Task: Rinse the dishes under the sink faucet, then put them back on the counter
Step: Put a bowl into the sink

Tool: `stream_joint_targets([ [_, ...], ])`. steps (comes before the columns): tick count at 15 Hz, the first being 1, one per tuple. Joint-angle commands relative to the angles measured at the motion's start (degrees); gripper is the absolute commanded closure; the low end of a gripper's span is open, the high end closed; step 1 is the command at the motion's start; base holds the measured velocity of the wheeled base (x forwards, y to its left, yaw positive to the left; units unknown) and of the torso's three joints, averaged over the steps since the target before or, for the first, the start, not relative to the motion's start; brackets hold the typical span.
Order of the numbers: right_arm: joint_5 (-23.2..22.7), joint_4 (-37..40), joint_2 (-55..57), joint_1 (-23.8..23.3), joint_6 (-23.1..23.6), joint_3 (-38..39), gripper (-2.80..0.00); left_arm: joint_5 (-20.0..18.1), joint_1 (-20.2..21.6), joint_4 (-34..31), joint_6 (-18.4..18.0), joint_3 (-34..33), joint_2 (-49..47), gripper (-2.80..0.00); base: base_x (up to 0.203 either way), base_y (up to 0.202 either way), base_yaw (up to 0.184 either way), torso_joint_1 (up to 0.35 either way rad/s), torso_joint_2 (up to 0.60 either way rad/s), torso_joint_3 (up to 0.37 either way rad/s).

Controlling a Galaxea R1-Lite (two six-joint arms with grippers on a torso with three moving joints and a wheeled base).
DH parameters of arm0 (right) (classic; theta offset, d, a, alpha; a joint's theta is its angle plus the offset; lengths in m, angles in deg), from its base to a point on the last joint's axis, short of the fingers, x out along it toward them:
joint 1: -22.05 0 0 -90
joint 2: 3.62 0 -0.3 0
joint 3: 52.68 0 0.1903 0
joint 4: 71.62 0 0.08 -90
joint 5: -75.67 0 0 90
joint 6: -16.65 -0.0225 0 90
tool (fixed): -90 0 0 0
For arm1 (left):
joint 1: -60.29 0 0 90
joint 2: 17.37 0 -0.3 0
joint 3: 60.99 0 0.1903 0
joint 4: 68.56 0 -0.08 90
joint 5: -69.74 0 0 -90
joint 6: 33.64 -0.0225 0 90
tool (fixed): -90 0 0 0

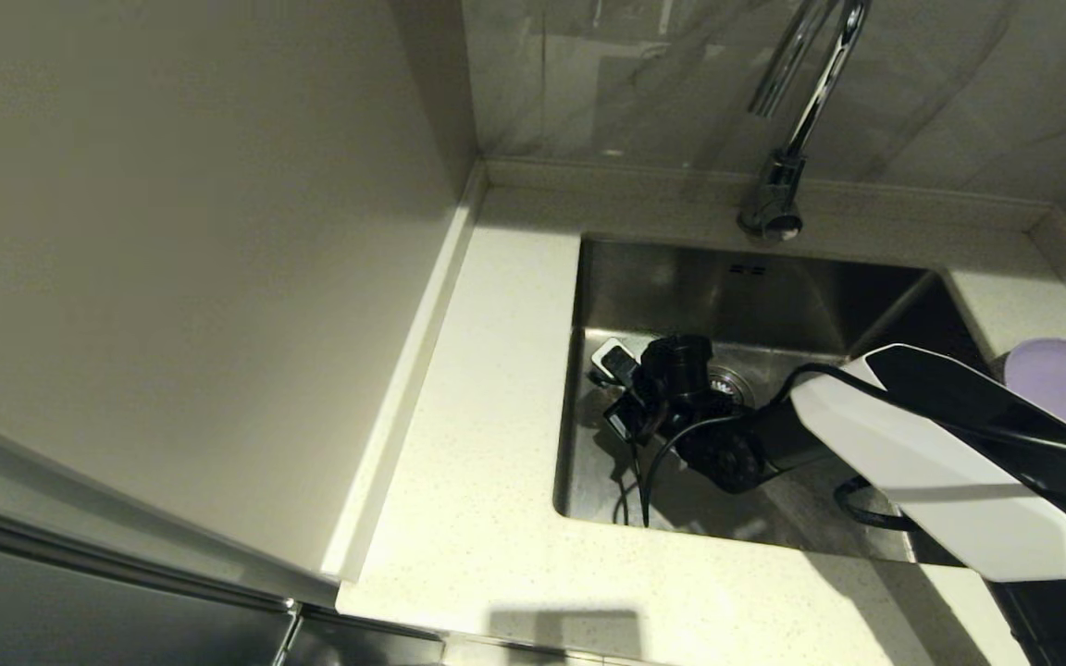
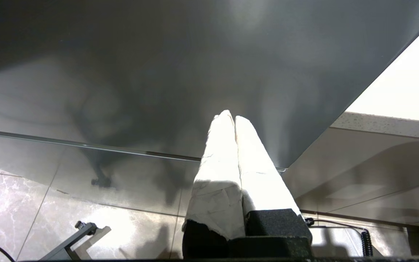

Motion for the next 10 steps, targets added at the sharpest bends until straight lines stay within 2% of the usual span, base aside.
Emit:
stream_joint_targets([
  [1,0.15,-0.2,0.32,-0.02,0.14,-0.47,-2.8,0.03,0.02,0.02,0.04,0.0,0.09,0.0,0.0,0.0,0.0,0.0,0.0,0.0],
  [6,0.22,-0.25,-7.04,-0.32,-1.2,0.92,-2.8,0.03,0.02,0.02,0.04,0.0,0.09,0.0,0.0,0.0,0.0,0.0,0.0,0.0],
  [8,0.21,-0.13,-13.12,-1.04,-2.1,4.75,-2.8,0.03,0.02,0.02,0.04,0.0,0.09,0.0,0.0,0.0,0.0,0.0,0.0,0.0],
  [10,0.04,0.01,-22.6,-2.14,-2.71,11.77,-2.8,0.03,0.02,0.02,0.04,0.0,0.09,0.0,0.0,0.0,0.0,0.0,0.0,0.0],
])
